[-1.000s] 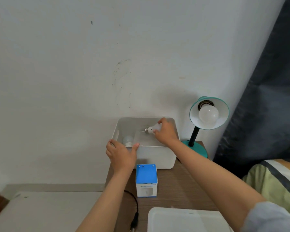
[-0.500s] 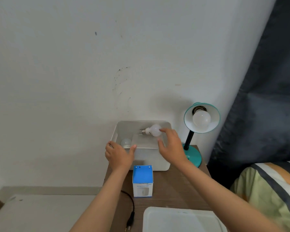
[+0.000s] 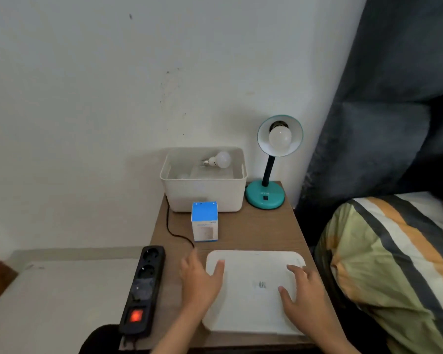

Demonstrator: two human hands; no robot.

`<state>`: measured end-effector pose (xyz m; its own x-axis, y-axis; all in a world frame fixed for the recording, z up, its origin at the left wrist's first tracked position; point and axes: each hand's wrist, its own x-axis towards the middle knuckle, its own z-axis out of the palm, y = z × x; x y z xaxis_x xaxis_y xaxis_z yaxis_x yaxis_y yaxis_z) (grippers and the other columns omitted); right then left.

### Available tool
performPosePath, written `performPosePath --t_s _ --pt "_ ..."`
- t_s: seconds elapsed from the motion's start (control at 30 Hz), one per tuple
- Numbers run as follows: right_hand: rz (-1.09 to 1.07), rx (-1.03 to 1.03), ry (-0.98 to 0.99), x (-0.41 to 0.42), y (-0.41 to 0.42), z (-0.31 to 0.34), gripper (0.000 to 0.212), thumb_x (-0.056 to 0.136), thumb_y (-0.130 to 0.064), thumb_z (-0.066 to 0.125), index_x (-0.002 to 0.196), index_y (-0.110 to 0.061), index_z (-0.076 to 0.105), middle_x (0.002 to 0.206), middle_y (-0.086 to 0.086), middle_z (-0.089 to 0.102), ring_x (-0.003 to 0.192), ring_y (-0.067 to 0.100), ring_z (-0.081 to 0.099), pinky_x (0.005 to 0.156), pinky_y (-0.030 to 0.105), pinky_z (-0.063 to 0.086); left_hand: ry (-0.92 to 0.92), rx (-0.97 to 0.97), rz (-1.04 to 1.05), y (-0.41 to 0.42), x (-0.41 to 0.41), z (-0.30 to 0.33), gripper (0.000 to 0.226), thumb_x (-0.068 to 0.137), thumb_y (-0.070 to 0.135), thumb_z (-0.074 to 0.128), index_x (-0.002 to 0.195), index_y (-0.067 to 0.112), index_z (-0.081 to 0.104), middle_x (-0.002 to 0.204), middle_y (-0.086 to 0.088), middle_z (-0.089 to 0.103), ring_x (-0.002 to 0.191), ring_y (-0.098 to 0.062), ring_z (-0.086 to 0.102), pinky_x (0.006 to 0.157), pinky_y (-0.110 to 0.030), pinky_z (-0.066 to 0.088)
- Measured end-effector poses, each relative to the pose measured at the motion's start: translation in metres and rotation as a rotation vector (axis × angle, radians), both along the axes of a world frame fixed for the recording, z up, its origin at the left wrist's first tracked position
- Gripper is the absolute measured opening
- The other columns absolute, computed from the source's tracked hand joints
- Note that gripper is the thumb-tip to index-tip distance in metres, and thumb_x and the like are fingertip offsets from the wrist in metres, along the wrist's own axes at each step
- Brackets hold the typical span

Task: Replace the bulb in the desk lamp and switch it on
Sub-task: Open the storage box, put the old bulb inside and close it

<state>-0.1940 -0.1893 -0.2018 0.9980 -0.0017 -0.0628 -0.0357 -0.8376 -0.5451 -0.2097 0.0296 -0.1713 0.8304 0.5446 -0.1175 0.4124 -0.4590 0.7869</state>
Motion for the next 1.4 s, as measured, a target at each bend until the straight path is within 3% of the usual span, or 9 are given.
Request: performPosePath --t_s 0.17,0.3,0.47,0.53,0.6,0.8,1.0,1.17,1.4 --pt "-0.115 -0.127 0.096 -0.025 -0.011 -0.014 0.059 0.085 -0.05 0.051 0.135 -0.024 0.035 0.127 0.017 0.042 0.119 0.035 0.037 0.101 0.043 0.034 0.125 0.055 -0.054 -0.019 -0.05 -0.025 0.052 0.08 0.043 0.061 0.122 0.016 0.047 0.124 -0.008 0.049 0.118 -0.026 0.045 0.097 -0.036 0.042" --pt "-0.14 -0.067 0.064 -0.031 -0.007 -0.012 0.059 0.081 -0.049 0.058 0.132 -0.024 0.043 0.117 0.016 0.042 0.112 0.036 0.039 0.097 0.041 0.037 0.15 0.096 -0.128 -0.021 -0.058 -0.028 0.071 0.08 0.046 0.062 0.137 0.013 0.035 0.136 -0.005 0.043 0.128 -0.025 0.036 0.103 -0.033 0.036" --pt "-0.157 0.04 -0.009 -0.037 -0.002 0.005 0.056 0.077 -0.042 0.067 0.127 -0.025 0.049 0.121 0.014 0.031 0.114 0.035 0.037 0.095 0.041 0.042 0.03 -0.009 -0.155 -0.016 -0.06 -0.011 0.073 0.076 0.039 0.071 0.136 0.013 0.037 0.137 -0.001 0.035 0.118 -0.014 0.042 0.099 -0.027 0.038" --pt "-0.14 0.076 -0.104 -0.032 0.002 0.019 0.055 0.076 -0.04 0.068 0.125 -0.024 0.051 0.126 0.013 0.03 0.117 0.033 0.036 0.098 0.041 0.041 -0.062 0.029 -0.147 -0.008 -0.059 0.0 0.071 0.076 0.034 0.072 0.134 0.012 0.04 0.138 0.0 0.035 0.111 -0.008 0.041 0.096 -0.022 0.035" --pt "-0.101 0.102 -0.201 -0.021 0.011 0.039 0.054 0.077 -0.04 0.068 0.125 -0.023 0.05 0.131 0.012 0.029 0.122 0.031 0.035 0.101 0.039 0.04 -0.137 0.086 -0.12 0.003 -0.053 0.017 0.068 0.075 0.031 0.073 0.133 0.011 0.043 0.14 -0.001 0.036 0.118 -0.012 0.042 0.098 -0.021 0.031" --pt "0.072 0.187 -0.387 0.05 0.065 0.089 0.044 0.081 -0.038 0.065 0.12 -0.02 0.058 0.134 0.012 0.037 0.122 0.028 0.039 0.101 0.036 0.039 -0.219 0.209 -0.034 0.059 0.008 0.079 0.066 0.073 0.029 0.075 0.128 0.003 0.049 0.145 -0.012 0.039 0.134 -0.025 0.035 0.109 -0.033 0.03" --pt "0.16 0.222 -0.323 0.144 0.121 0.119 0.047 0.085 -0.037 0.06 0.126 -0.014 0.056 0.138 0.022 0.036 0.131 0.034 0.033 0.107 0.039 0.032 -0.177 0.327 -0.053 0.107 0.092 0.127 0.05 0.076 0.035 0.07 0.106 -0.002 0.058 0.13 -0.019 0.048 0.12 -0.031 0.046 0.09 -0.036 0.042" --pt "0.155 0.203 -0.278 0.2 0.141 0.123 0.048 0.086 -0.039 0.056 0.127 -0.014 0.054 0.138 0.024 0.036 0.132 0.036 0.032 0.105 0.041 0.035 -0.129 0.352 -0.107 0.137 0.159 0.124 0.054 0.076 0.045 0.067 0.104 -0.001 0.058 0.123 -0.016 0.054 0.121 -0.03 0.047 0.088 -0.034 0.044" --pt "0.16 0.142 -0.207 0.233 0.155 0.107 0.049 0.089 -0.036 0.052 0.132 -0.013 0.048 0.139 0.024 0.032 0.132 0.038 0.025 0.105 0.041 0.032 -0.057 0.349 -0.127 0.151 0.199 0.096 0.053 0.076 0.048 0.066 0.101 0.002 0.056 0.111 -0.011 0.054 0.105 -0.03 0.054 0.08 -0.034 0.046"
